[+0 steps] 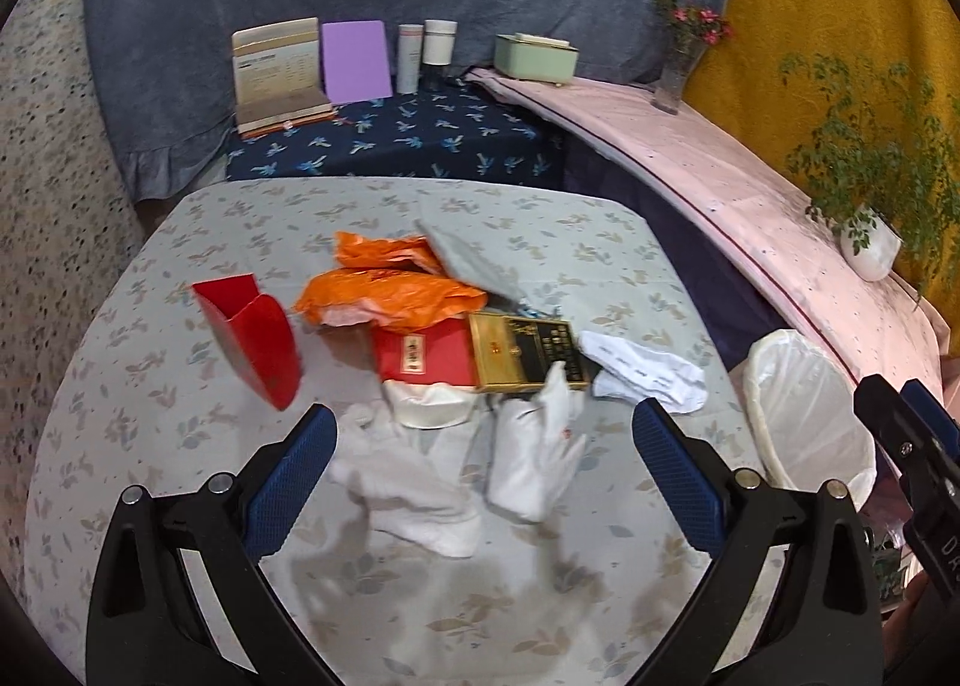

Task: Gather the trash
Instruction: 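Move both grippers back over the white gloves on the table, then grasp a white glove with the left gripper while the right grasps another glove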

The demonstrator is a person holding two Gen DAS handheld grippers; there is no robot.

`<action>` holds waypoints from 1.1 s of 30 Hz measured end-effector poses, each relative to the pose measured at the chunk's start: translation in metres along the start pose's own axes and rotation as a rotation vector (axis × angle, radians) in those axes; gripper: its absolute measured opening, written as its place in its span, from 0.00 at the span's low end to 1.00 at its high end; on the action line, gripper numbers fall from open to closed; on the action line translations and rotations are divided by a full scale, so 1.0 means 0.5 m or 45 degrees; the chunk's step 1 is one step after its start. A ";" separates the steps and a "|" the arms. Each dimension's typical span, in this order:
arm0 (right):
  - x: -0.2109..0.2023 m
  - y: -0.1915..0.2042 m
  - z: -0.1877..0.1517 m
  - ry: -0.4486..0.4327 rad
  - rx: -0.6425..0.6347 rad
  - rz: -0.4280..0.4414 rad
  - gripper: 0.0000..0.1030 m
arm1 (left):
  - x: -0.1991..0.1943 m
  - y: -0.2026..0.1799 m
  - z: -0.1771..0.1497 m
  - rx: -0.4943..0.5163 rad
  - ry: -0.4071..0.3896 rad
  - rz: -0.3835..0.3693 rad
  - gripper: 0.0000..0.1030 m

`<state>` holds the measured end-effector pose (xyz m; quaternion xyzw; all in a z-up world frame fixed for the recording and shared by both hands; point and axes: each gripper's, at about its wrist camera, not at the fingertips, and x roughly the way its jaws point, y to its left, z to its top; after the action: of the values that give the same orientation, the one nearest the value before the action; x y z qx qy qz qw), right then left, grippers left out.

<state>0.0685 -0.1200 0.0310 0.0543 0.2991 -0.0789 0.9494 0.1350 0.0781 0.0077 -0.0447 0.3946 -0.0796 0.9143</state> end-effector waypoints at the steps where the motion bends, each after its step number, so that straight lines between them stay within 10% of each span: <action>1: 0.004 0.009 -0.002 0.007 -0.009 0.006 0.73 | 0.000 0.008 -0.002 -0.007 0.003 0.005 0.92; 24: 0.146 0.152 -0.080 0.237 -0.111 0.097 0.73 | 0.127 0.150 -0.064 -0.230 0.301 -0.032 0.91; 33: 0.197 0.157 -0.085 0.292 -0.090 0.106 0.73 | 0.177 0.143 -0.083 -0.203 0.387 -0.092 0.55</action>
<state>0.1385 -0.0482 -0.0559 0.0419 0.4057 -0.0222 0.9128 0.1724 0.1316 -0.0944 -0.1185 0.5315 -0.0868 0.8342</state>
